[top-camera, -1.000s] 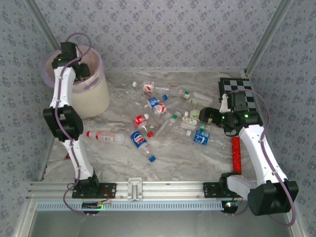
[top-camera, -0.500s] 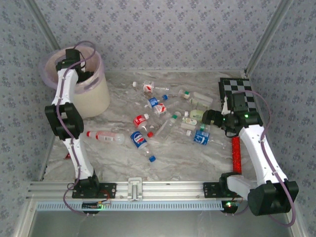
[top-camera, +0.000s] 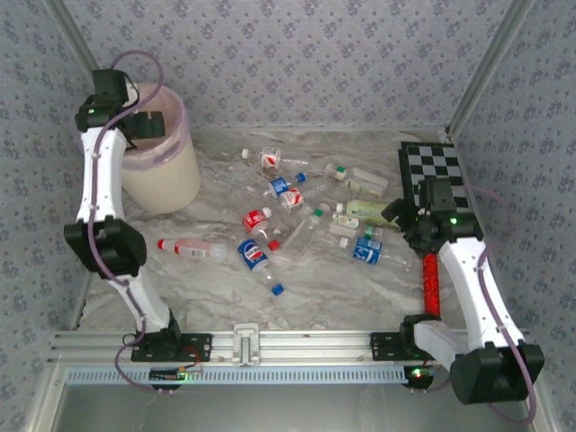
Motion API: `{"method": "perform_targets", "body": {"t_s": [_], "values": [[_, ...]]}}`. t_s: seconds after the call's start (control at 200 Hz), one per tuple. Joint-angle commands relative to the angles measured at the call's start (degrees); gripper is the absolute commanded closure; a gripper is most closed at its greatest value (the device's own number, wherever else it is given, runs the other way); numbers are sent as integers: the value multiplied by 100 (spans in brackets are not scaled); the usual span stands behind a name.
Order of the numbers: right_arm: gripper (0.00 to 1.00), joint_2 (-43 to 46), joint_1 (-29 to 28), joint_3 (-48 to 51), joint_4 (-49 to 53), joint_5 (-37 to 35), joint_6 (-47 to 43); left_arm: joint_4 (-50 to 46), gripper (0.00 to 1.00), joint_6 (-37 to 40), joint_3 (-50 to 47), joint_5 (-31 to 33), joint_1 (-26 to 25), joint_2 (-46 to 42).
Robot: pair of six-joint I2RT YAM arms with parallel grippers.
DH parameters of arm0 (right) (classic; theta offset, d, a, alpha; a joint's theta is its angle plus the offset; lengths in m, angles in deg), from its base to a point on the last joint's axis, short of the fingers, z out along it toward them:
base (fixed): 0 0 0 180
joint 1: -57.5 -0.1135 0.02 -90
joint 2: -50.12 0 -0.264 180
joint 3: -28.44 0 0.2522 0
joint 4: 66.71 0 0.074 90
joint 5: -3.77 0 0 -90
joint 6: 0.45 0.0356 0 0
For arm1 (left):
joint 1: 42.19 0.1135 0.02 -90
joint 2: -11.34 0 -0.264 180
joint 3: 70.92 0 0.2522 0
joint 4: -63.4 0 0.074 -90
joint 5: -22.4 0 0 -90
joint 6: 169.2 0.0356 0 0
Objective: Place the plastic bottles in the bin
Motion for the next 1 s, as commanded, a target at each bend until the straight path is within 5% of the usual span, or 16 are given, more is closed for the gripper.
{"method": "perform_targets", "body": {"t_s": [0.0, 0.205, 0.32, 0.52, 0.71, 0.995], "values": [[12, 516, -233, 651, 28, -176, 1996, 305, 1, 419, -183, 737, -448, -753], [13, 923, -404, 1518, -152, -688, 2799, 289, 1, 934, -389, 1701, -1761, -1615], [12, 755, -423, 2013, -733, -662, 3073, 522, 1, 963, -1185, 1073, -2633, -2295], [9, -62, -400, 2082, -1540, -721, 3083, 1452, 1, 203, -3321, -1214, -3465, -3287], [3, -439, -324, 2004, -1939, -1112, 2953, 2119, 1, -374, -4561, -1507, -4028, -3668], [6, -1061, -30, 2053, -2462, -1068, 2837, 2582, 1, -964, -5075, -1596, -4243, -3656]]}}
